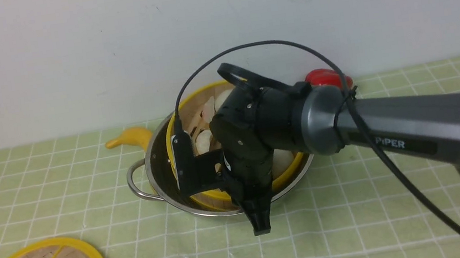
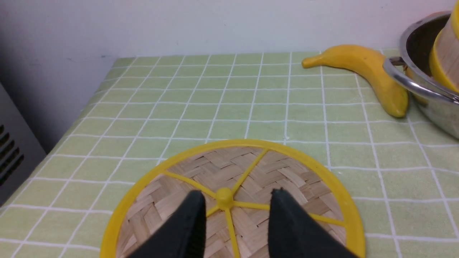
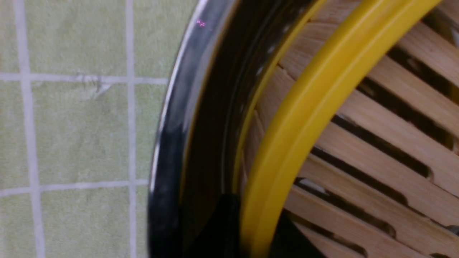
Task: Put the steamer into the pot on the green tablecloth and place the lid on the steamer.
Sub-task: 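Place the bamboo steamer basket of food into the steel pot with the right gripper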
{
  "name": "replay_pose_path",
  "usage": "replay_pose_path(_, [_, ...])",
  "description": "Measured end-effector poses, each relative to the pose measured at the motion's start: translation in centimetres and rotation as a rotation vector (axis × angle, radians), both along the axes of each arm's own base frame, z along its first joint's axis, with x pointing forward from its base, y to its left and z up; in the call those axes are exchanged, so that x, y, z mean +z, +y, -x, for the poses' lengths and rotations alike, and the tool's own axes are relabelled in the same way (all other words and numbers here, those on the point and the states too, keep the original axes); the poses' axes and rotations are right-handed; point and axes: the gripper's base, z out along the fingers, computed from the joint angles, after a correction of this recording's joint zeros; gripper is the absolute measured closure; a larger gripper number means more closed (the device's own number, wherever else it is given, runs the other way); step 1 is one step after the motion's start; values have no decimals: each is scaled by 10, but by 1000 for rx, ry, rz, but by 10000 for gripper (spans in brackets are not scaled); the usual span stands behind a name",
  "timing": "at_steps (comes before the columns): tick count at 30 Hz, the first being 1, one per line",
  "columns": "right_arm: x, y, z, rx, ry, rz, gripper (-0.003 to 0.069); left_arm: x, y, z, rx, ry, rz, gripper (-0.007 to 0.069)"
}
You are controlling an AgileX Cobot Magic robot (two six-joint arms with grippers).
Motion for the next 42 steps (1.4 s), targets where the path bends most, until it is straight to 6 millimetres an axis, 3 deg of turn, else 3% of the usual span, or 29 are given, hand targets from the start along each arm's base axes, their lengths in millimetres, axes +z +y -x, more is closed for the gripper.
replay_pose_path(11, [0, 1, -2, 4, -11, -15, 576, 0, 0, 0, 0, 0, 0, 382])
replay_pose_path(15, [1, 1, -3, 13, -25, -20, 463, 0, 0, 0, 0, 0, 0, 382])
replay_pose_path(19, [6, 0, -5, 23, -62, -12, 299, 0, 0, 0, 0, 0, 0, 382])
replay_pose_path(23, [14, -2, -6, 0, -84, -13, 231, 0, 0, 0, 0, 0, 0, 382])
replay_pose_path(27, [37, -5, -5, -59, -90, -24, 195, 0, 0, 0, 0, 0, 0, 382])
replay_pose_path(33, [71, -5, -4, -128, -85, -80, 192, 0, 0, 0, 0, 0, 0, 382])
replay_pose_path(36, [106, -2, -6, -246, -106, -174, 212, 0, 0, 0, 0, 0, 0, 382])
replay_pose_path(39, [140, -3, -11, -390, -178, -304, 321, 0, 0, 0, 0, 0, 0, 382])
replay_pose_path(40, [143, -3, -10, -403, -179, -316, 333, 0, 0, 0, 0, 0, 0, 382])
replay_pose_path(41, [165, -8, -10, -490, -228, -389, 456, 0, 0, 0, 0, 0, 0, 382])
replay_pose_path(42, [175, -11, -9, -527, -250, -421, 526, 0, 0, 0, 0, 0, 0, 382])
